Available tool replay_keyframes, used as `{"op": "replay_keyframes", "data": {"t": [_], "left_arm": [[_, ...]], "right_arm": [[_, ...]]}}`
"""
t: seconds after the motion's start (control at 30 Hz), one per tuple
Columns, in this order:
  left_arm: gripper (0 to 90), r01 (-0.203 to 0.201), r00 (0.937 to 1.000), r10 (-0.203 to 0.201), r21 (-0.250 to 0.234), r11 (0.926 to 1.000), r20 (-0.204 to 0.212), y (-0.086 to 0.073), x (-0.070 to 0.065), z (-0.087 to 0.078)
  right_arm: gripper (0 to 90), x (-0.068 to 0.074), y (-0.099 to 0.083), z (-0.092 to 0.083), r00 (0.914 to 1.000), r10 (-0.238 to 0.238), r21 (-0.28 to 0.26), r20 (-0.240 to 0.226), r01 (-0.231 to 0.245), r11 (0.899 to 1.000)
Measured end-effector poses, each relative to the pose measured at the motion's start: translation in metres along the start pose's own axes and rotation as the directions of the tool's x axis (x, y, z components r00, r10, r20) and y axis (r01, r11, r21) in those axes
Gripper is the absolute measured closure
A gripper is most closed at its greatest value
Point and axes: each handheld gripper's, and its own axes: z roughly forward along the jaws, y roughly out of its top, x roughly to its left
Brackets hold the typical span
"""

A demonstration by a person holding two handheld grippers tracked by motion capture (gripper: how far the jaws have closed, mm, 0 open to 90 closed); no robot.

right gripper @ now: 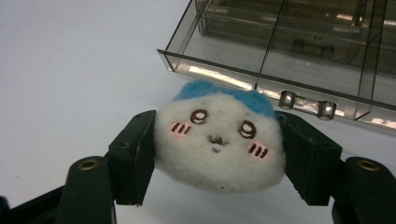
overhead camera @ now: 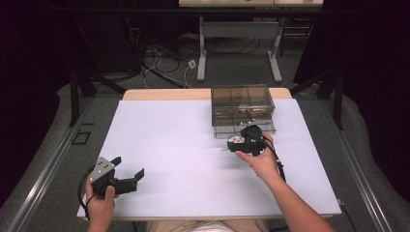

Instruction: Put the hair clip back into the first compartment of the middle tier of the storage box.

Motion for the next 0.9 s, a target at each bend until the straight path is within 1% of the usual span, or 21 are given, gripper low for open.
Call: {"op": "replay_keyframes", "data": {"t": [0.37, 0.5, 0.77, 0.83, 0.9], "left_arm": [[0.4, 0.007, 1.0, -0.007, 0.0, 1.0, 0.002, 0.0, 0.0, 0.001], [0.4, 0.007, 1.0, -0.007, 0.002, 1.0, 0.003, 0.0, 0.0, 0.001], [0.4, 0.01, 0.9999, -0.01, 0.003, 0.9999, 0.004, -0.001, 0.0, 0.001], [0.4, 0.009, 0.9999, -0.009, 0.001, 1.0, 0.005, -0.001, 0.0, 0.001], [0.4, 0.008, 1.0, -0.008, 0.001, 1.0, 0.004, -0.001, 0.001, 0.001]], "right_arm": [[32.6, 0.001, 0.011, -0.006, 1.0, -0.001, -0.012, -0.008, 0.001, 1.0], [32.6, 0.003, 0.016, -0.007, 1.0, -0.005, -0.019, 0.0, 0.005, 1.0], [32.6, 0.004, 0.022, -0.006, 1.0, -0.007, -0.027, 0.002, 0.007, 1.0], [32.6, 0.004, 0.024, -0.004, 0.9998, -0.019, -0.036, 0.011, 0.02, 0.999], [32.6, 0.005, 0.024, -0.003, 0.9997, -0.021, -0.041, 0.016, 0.021, 0.999]]}}
